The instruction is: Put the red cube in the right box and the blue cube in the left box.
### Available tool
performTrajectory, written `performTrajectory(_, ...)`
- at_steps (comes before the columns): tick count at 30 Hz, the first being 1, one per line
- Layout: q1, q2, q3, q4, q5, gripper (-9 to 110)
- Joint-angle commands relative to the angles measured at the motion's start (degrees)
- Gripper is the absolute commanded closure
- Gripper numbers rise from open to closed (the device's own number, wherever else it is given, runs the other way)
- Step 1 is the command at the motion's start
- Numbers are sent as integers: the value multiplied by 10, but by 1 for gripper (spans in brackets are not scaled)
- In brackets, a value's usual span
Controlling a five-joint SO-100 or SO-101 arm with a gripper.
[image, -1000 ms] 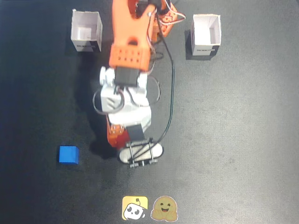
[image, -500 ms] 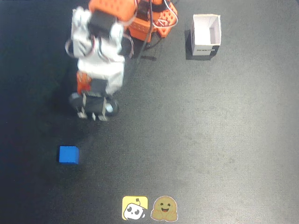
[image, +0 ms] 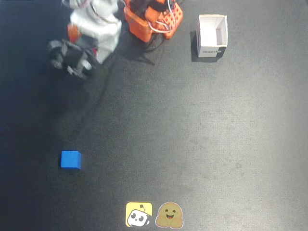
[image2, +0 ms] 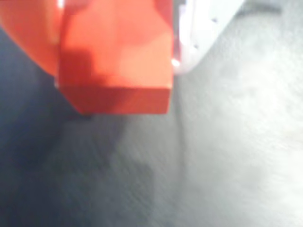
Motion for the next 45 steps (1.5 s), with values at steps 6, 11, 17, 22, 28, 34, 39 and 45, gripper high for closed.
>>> performTrajectory(6,64,68,31,25,33,89)
performTrajectory(11,108,72,37,33,58,89)
performTrajectory(17,156,72,52,38,72,89)
performTrajectory(22,178,76,65,42,118,89)
performTrajectory(28,209,137,90,42,118,89)
performTrajectory(34,211,139,93,35,98,88)
performTrajectory(39,211,140,96,31,93,88)
performTrajectory(45,240,139,112,24,107,88)
